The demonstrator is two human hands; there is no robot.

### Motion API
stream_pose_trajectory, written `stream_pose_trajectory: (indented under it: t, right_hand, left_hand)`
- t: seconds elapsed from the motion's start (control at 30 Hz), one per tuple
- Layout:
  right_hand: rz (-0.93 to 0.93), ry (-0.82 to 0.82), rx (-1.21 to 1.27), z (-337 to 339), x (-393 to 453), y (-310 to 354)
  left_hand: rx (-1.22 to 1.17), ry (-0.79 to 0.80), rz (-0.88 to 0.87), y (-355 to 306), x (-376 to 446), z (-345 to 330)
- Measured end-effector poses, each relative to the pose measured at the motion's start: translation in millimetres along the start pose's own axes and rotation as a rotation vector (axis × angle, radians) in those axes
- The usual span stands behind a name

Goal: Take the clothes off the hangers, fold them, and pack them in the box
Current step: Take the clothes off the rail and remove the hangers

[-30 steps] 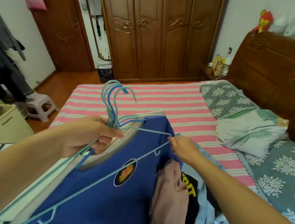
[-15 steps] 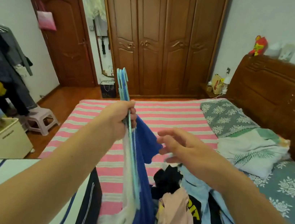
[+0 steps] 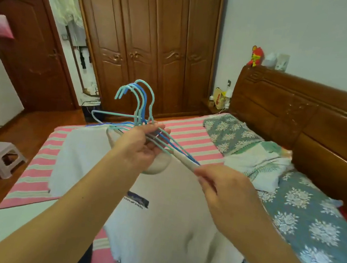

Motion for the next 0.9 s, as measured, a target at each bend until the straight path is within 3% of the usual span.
stream_pose_trajectory:
  t: [0.1,0.2,0.33,0.4,0.67,0.8,0.9]
  right_hand:
    - [-0.1,-0.043,0.05,-1.9,13.8,-36.9]
    - [-0.113,0.123,0.09,-8.9,15.2,-51.4]
    - [0.18,0.098,-0.083,-20.1,3.6,-36.2]
    - [0.231,0.084,-0.077,-28.2,-2.7,-33.1]
    - [0.152,0.081,0.031,-54.8,-15.5,-32.7]
    - [-0.1,0.044,0.236,-64.9,-20.0,-44.2]
    - [-0.174,0.058,0.204,-65.7,-30.4,-58.2]
  left_hand:
    - [0.051,0.008,-0.012,9.0,-2.7,12.0]
    - [0.011,0.023,-0.01,19.6,-3.4,31.8]
    - [-0.061,0.035,-0.022,36.4,-7.5,46.8]
    - [-0.099,-0.016,-0.044,43.1,-9.7,52.0]
    - [-0.104,-0.092,-0.074,68.7,-18.0,65.4]
    - [-0.088,-0.091,-0.062,78.6,-18.5,71.5]
    - [-0.111,-0.119,-0.077,80.6,-14.8,82.3]
Point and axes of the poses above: each hand's wrist, its own x-axis towards the middle knuckle, its own z-axis out of the back of the hand, y = z × x, the point moved 4 cm from there along x, towards the middle knuckle, and after that the axes turned 3 degrees about x, right-handed, at the moved point
